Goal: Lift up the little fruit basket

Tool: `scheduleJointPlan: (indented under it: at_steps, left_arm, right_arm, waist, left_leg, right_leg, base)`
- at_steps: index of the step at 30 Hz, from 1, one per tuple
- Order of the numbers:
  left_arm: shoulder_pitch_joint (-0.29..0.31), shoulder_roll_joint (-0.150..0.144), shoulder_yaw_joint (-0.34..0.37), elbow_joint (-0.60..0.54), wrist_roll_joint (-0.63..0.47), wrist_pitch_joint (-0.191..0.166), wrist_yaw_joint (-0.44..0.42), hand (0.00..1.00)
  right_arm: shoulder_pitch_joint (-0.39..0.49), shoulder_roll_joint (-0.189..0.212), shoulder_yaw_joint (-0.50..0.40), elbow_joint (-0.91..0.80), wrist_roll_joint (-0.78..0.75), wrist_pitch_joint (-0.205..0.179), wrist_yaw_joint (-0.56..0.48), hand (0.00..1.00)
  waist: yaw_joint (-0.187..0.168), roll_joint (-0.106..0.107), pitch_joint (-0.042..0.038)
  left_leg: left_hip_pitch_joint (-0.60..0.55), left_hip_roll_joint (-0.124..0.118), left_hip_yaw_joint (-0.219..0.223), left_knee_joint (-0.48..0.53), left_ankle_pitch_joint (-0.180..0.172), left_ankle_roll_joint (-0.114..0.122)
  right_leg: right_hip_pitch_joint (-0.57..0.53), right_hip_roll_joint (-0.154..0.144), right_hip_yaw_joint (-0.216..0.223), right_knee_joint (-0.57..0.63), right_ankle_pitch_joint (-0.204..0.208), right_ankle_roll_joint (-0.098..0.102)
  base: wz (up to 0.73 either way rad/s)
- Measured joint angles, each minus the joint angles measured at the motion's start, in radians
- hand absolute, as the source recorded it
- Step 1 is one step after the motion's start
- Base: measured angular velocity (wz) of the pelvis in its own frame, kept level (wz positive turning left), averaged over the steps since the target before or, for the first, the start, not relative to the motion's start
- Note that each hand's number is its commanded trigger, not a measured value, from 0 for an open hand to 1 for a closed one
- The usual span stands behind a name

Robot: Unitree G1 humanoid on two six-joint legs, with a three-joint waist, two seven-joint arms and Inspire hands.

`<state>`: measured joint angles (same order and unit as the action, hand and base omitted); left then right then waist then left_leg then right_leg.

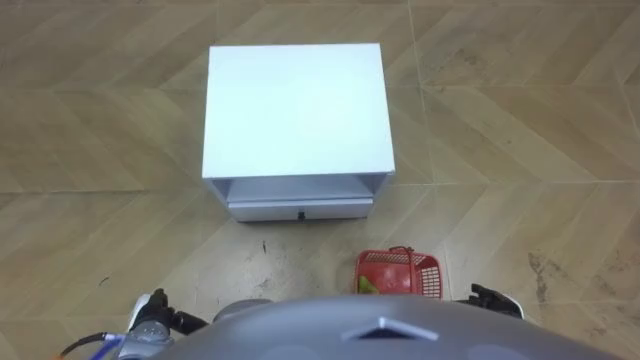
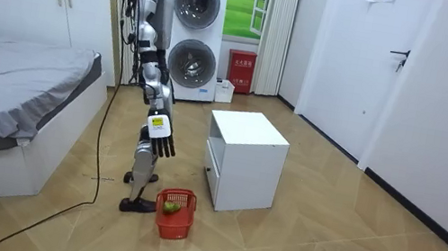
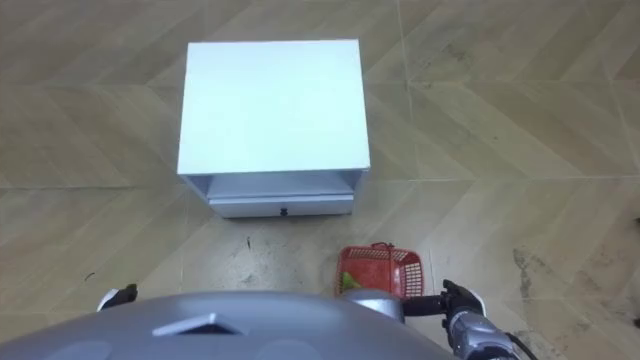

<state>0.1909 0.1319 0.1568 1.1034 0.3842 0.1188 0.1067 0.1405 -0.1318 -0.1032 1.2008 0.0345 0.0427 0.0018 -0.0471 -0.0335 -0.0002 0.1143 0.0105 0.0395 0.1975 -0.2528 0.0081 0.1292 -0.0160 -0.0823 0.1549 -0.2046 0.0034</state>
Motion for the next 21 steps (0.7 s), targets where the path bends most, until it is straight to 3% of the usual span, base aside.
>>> scheduleJointPlan:
  at_steps: [21]
  left_arm:
    - [0.005,-0.004,0.007,0.0,0.004,0.004,0.0,0.0]
  right_arm:
    - [0.001,0.004,-0.014,0.0,0.003,0.0,-0.008,0.0]
  waist:
    - [0.002,0.0,0.0003]
  left_leg:
    - [0.0,0.0,0.0,0.0,0.0,0.0]
  right_leg:
    - [-0.004,0.0,-0.001,-0.001,0.0,0.0]
  base:
    - [0.0]
